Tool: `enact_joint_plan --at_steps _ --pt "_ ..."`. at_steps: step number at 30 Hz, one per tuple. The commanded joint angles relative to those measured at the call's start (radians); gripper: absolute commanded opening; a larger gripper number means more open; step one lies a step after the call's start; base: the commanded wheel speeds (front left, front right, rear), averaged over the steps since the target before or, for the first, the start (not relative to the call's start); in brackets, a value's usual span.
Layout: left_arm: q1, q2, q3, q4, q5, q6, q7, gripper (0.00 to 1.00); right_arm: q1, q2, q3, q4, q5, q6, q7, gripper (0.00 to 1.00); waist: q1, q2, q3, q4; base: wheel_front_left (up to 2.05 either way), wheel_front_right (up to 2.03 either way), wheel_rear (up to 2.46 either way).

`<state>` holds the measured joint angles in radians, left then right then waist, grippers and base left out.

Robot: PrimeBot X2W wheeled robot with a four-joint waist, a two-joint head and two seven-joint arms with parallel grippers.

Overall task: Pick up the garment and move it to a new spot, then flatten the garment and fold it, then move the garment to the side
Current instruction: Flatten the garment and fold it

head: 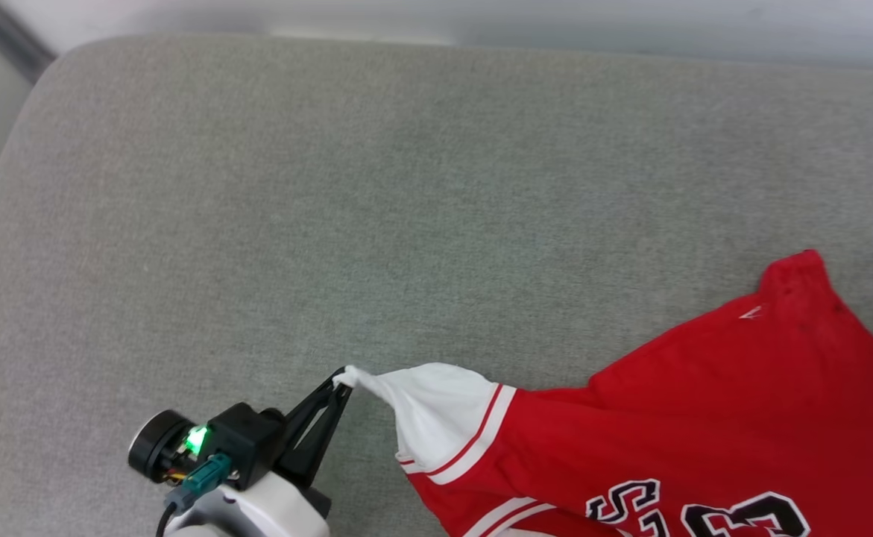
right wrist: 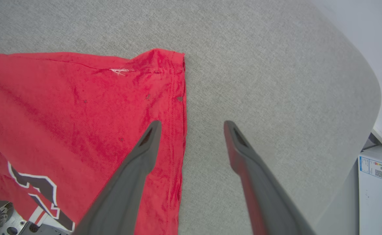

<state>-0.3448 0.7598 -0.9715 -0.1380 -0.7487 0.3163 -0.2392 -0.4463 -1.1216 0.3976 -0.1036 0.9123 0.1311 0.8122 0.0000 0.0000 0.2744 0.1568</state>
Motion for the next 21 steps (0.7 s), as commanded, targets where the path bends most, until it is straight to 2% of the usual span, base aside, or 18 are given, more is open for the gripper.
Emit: enact_joint_plan --at_steps 1,9,12,20,21 --pt "-0.031 -0.017 -0.005 0.003 0.014 -0.006 0.001 0.0 -0.084 0.044 0.046 0.019 -0.042 -0.001 0.063 1.0 0.0 0.0 0.043 0.034 0.0 0.0 0.0" --pt "-0.076 -0.044 -0.005 0.004 0.044 -0.011 -0.003 0.0 -0.251 0.163 0.172 0.155 -0.146 -0.001 0.147 1.0 0.0 0.0 0.117 0.073 0.0 0.0 0.0" --pt "-0.089 -0.052 -0.006 0.005 0.052 -0.014 -0.005 0.0 -0.291 0.181 0.229 0.213 -0.178 -0.001 0.144 1.0 0.0 0.0 0.143 0.086 0.0 0.0 0.0" --pt "-0.093 -0.074 -0.007 0.02 0.058 -0.016 -0.01 0.0 -0.269 0.209 0.384 0.294 -0.139 0.001 0.104 1.0 0.0 0.0 0.169 0.086 0.0 0.0 0.0" --pt "-0.091 -0.074 -0.007 0.023 0.057 -0.015 -0.01 0.0 -0.271 0.21 0.396 0.298 -0.135 0.001 0.094 0.0 0.0 0.0 0.166 0.082 0.0 0.0 0.0"
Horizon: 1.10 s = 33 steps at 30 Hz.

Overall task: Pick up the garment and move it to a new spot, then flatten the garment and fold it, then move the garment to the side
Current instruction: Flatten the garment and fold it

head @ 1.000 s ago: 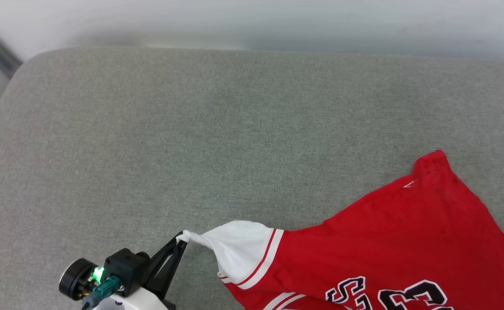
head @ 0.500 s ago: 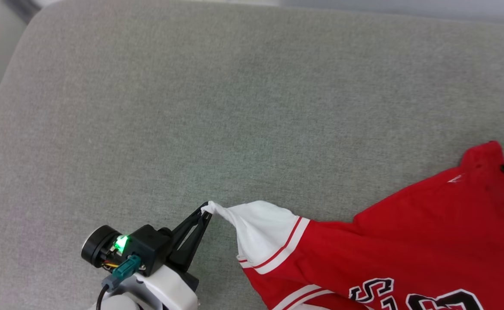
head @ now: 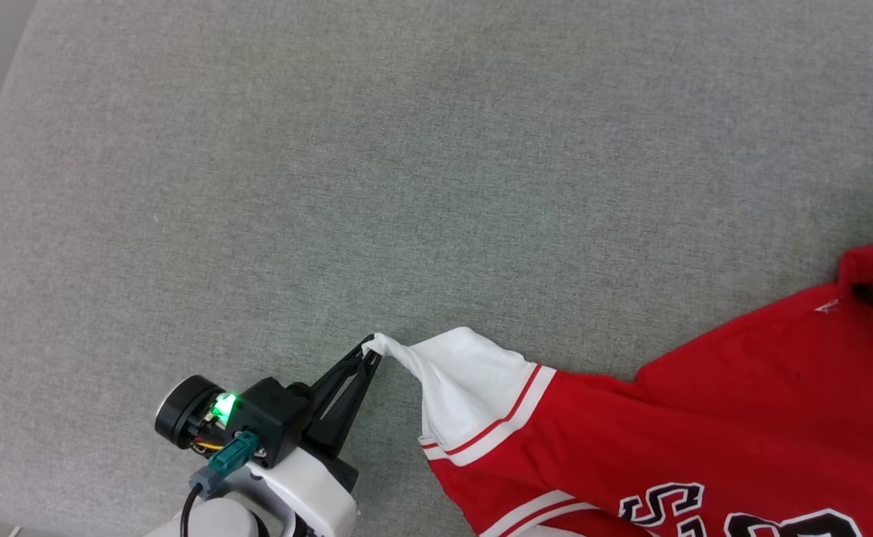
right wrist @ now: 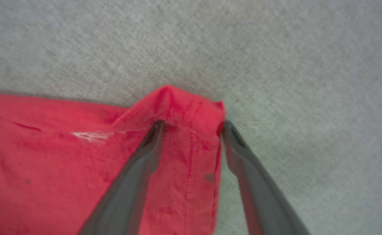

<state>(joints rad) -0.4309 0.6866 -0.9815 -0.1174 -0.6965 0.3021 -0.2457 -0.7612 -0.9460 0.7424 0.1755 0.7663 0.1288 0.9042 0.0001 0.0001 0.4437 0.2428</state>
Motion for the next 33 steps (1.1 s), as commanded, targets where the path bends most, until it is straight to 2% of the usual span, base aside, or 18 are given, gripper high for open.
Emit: enact_joint_plan --at_steps 1,10,15,23,33 --pt "-0.002 -0.001 0.004 0.005 0.003 -0.003 -0.005 0.0 0.039 0.032 0.057 0.025 0.017 0.003 -0.008 0.0 -0.0001 -0.0001 -0.009 -0.008 0.0 0.0 0.0" --pt "-0.02 0.031 0.024 -0.002 0.017 -0.002 -0.009 0.0 -0.036 0.032 0.009 0.005 0.062 0.002 -0.223 0.0 -0.0001 -0.0001 -0.126 -0.051 0.0 0.0 0.0" --pt "-0.078 0.053 0.041 -0.013 0.034 -0.029 -0.001 0.0 -0.026 0.024 -0.014 -0.019 0.068 0.002 -0.352 0.0 -0.0001 -0.0001 -0.197 -0.079 0.0 0.0 0.0" --pt "-0.29 0.04 0.096 0.006 0.053 -0.108 0.032 0.0 -0.091 0.064 -0.094 -0.022 0.001 0.002 -0.513 0.0 -0.0001 -0.0001 -0.236 -0.133 0.0 0.0 0.0" --pt "-0.683 0.009 0.195 0.117 0.084 -0.232 0.089 0.0 -0.32 0.168 -0.254 0.059 -0.171 0.002 -0.621 0.0 -0.0001 -0.0001 -0.171 -0.182 0.0 0.0 0.0"
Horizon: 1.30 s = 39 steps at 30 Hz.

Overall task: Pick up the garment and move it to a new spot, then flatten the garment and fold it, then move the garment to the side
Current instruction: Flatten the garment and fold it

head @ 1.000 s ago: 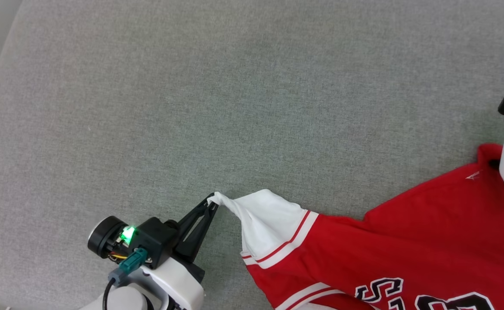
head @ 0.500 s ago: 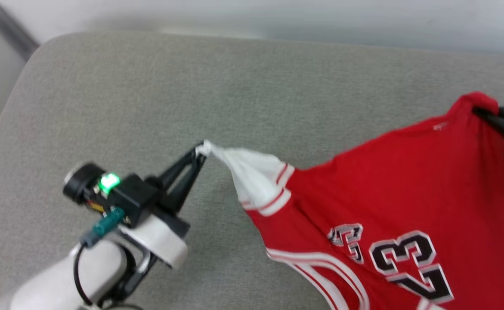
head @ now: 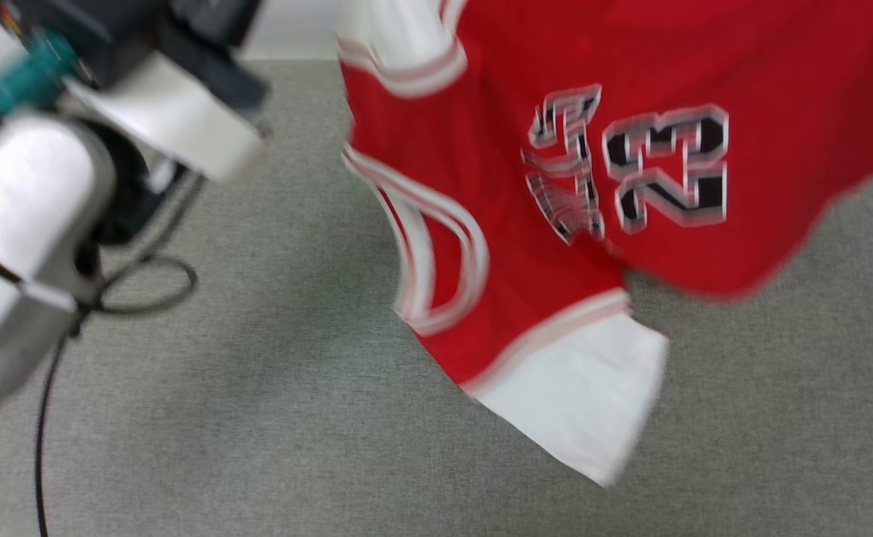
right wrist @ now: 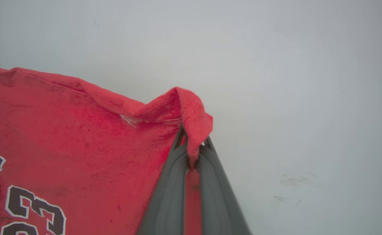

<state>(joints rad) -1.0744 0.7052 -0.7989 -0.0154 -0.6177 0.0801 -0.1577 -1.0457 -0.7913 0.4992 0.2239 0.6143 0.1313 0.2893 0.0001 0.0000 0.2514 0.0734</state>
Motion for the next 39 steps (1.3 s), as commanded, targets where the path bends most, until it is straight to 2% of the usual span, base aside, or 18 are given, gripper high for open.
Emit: enact_joint_plan --at_steps 1,13,23,30,39 --pt "-0.077 -0.018 0.017 0.032 0.005 -0.026 0.007 0.0 -0.063 0.026 -0.02 0.025 -0.034 -0.001 -0.011 0.0 -0.0001 0.0 0.03 -0.016 0.0 0.0 0.0" --pt "-0.535 -0.13 0.061 0.307 0.025 -0.16 0.059 0.0 -0.453 0.148 -0.045 0.235 -0.208 -0.001 -0.047 0.0 -0.0001 0.0 0.174 -0.037 0.0 0.0 0.0" --pt "-0.815 -0.172 0.042 0.553 0.043 -0.204 -0.013 0.0 -0.685 0.234 -0.032 0.401 -0.297 -0.001 -0.146 0.0 -0.0001 0.0 0.269 -0.045 0.0 0.0 0.0" --pt "-0.833 -0.181 -0.003 0.638 0.017 -0.209 -0.059 0.0 -0.706 0.262 0.006 0.474 -0.29 -0.001 -0.188 0.0 -0.0001 0.0 0.296 -0.033 0.0 0.0 0.0" --pt "-0.656 -0.158 -0.088 0.643 -0.07 -0.209 -0.102 0.0 -0.576 0.279 0.079 0.557 -0.189 -0.001 -0.287 0.0 -0.0001 0.0 0.284 -0.032 0.0 0.0 0.0"
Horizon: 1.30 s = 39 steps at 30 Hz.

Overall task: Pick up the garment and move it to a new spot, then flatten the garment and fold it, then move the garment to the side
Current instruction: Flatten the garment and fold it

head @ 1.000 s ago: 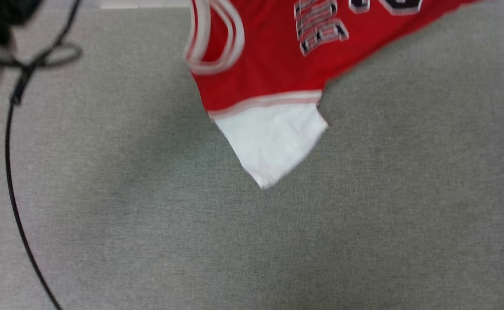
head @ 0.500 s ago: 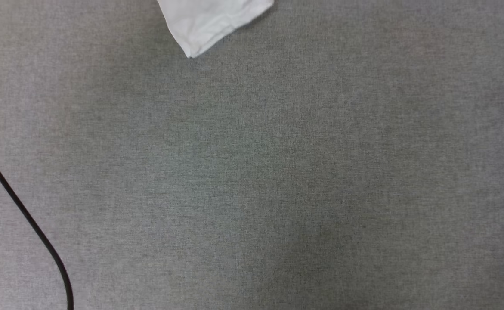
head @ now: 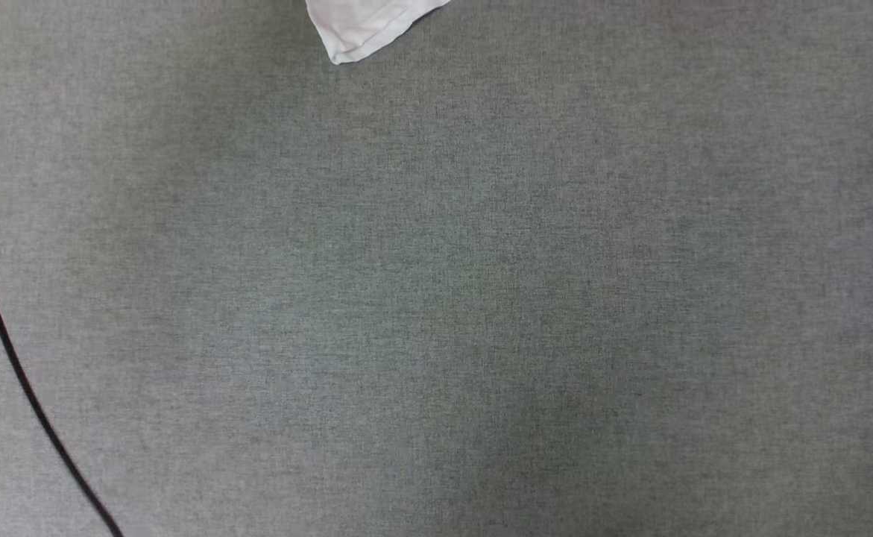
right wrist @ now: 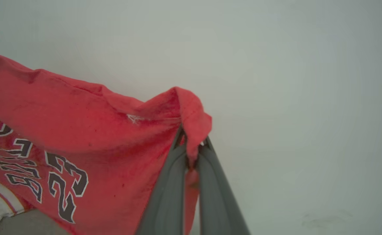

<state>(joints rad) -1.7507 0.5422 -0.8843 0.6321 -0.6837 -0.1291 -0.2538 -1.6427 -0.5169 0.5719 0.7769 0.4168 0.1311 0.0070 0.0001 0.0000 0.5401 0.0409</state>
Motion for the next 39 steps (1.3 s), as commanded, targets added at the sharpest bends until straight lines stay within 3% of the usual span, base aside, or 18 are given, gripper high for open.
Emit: enact_joint_plan --at_steps 1,9,13,21,30,39 --pt "0.047 0.009 -0.007 -0.009 -0.012 0.001 -0.007 0.0 0.045 0.007 0.019 0.01 0.018 -0.001 -0.016 0.0 -0.0001 0.0 -0.01 -0.001 0.0 0.0 0.0" --pt "0.368 0.067 0.009 -0.119 -0.024 0.017 -0.013 0.0 0.286 -0.013 0.152 -0.007 0.122 -0.001 -0.088 0.0 -0.0001 0.0 -0.093 -0.022 0.0 0.0 0.0" --pt "0.578 0.105 0.023 -0.225 -0.027 0.065 -0.014 0.0 0.425 -0.035 0.227 -0.05 0.171 -0.001 -0.102 0.0 -0.0001 0.0 -0.161 -0.027 0.0 0.0 0.0" --pt "0.982 0.208 -0.037 -0.44 -0.072 0.158 -0.006 0.0 0.697 -0.123 0.334 -0.16 0.275 -0.001 -0.105 0.0 -0.0001 0.0 -0.309 -0.026 0.0 0.0 0.0" --pt "1.291 0.29 -0.128 -0.595 -0.147 0.251 0.035 0.0 0.981 -0.202 0.337 -0.227 0.362 -0.001 -0.13 0.0 -0.0001 0.0 -0.431 -0.017 0.0 0.0 0.0" --pt "1.513 0.319 -0.202 -0.682 -0.222 0.325 0.06 0.0 1.228 -0.254 0.32 -0.293 0.4 -0.001 -0.127 0.0 -0.0001 0.0 -0.542 -0.017 0.0 0.0 0.0"
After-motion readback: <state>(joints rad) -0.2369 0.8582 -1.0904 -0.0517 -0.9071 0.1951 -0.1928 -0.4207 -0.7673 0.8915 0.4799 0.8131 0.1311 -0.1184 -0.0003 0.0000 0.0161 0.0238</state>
